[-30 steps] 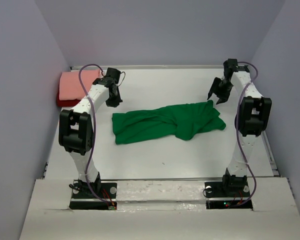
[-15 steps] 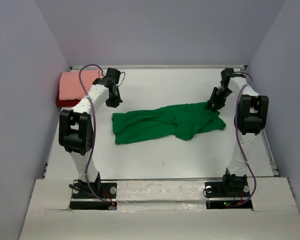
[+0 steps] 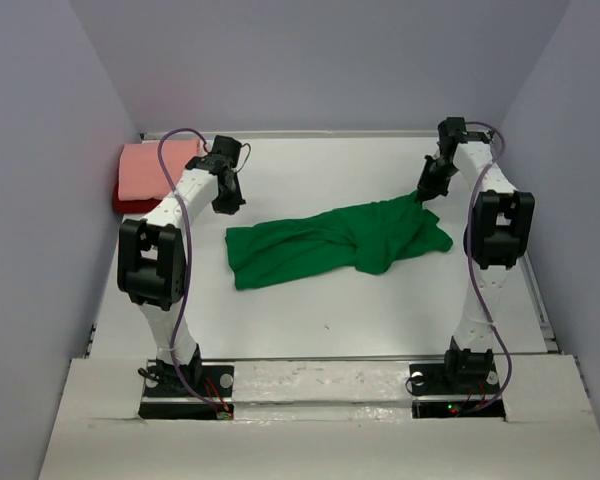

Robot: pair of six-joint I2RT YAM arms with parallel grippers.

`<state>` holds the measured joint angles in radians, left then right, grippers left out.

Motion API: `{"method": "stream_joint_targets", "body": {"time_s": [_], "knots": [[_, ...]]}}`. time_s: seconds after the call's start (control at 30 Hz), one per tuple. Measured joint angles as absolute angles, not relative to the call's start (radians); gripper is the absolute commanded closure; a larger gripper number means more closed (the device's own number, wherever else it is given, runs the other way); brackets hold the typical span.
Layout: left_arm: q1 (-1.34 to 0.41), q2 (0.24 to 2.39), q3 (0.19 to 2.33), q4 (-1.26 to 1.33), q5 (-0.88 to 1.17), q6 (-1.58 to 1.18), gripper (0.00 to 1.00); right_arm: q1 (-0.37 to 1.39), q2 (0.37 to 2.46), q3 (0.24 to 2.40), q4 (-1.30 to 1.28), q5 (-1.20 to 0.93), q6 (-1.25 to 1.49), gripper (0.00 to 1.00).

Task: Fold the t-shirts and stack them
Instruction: Fold the other side of the tshirt into a rectangle

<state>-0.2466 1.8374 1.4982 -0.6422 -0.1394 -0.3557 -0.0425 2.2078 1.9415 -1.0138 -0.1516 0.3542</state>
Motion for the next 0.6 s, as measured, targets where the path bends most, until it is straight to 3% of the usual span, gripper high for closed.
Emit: {"method": "stream_joint_targets", "body": {"time_s": [0.23,0.6], "knots": [[-0.247,1.837,1.455,-0.619,-0.14,-0.356,1.0,-0.025,2.298,2.135,-1.061,-0.141,0.329,1.0],[-0.25,1.837,1.412,-0.611,-0.142,-0.356,1.0,-0.025,2.36,2.259,-1.068,-0.176,0.295,1.0]]}}
